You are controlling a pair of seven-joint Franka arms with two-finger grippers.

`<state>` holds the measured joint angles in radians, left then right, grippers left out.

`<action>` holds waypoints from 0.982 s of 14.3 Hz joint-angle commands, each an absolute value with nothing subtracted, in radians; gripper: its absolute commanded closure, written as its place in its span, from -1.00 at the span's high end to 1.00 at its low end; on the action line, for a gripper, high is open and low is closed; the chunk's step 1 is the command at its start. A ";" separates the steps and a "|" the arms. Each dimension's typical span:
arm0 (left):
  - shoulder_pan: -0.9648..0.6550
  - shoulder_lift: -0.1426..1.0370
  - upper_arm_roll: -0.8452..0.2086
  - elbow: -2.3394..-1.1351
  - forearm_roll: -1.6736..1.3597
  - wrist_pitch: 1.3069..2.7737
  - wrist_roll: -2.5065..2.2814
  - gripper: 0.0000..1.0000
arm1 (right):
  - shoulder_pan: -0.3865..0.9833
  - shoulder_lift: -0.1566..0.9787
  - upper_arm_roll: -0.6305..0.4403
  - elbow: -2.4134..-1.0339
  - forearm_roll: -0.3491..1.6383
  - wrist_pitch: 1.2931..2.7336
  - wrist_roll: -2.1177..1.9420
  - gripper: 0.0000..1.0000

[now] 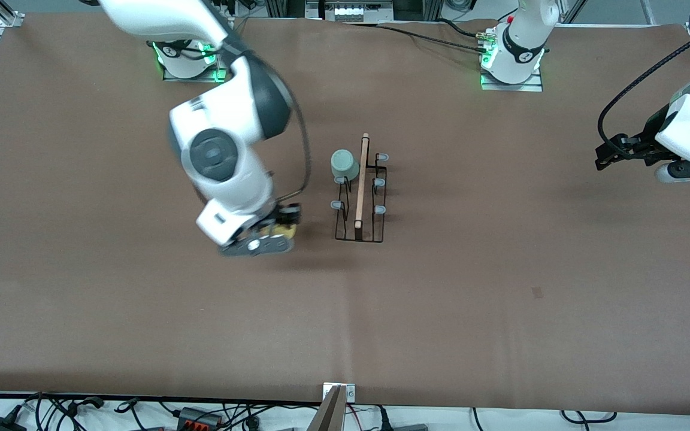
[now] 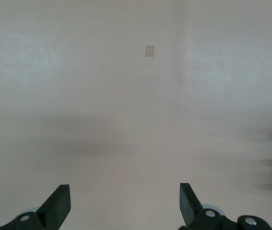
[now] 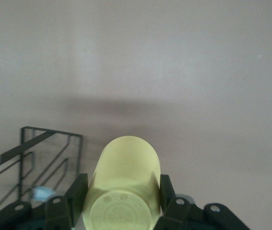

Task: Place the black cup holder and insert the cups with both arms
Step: 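Carry the yellow cup over the rack with the right gripper, then lower the yellow cup onto a rack peg and open the right gripper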

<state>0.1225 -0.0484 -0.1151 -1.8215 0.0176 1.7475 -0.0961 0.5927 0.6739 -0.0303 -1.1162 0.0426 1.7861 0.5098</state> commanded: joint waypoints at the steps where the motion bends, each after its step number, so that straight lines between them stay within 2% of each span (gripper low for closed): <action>1: 0.124 -0.048 -0.115 -1.805 -0.006 1.735 -0.075 1.00 | 0.655 0.683 -0.038 -1.106 0.051 1.804 0.662 -0.54; 6: 0.124 -0.046 -0.115 -1.805 -0.006 1.735 -0.075 1.00 | 0.693 0.707 -0.038 -1.108 0.156 1.812 0.727 -0.53; 14: 0.124 -0.046 -0.115 -1.805 -0.006 1.733 -0.075 1.00 | 0.709 0.747 -0.037 -1.111 0.163 1.871 0.732 -0.53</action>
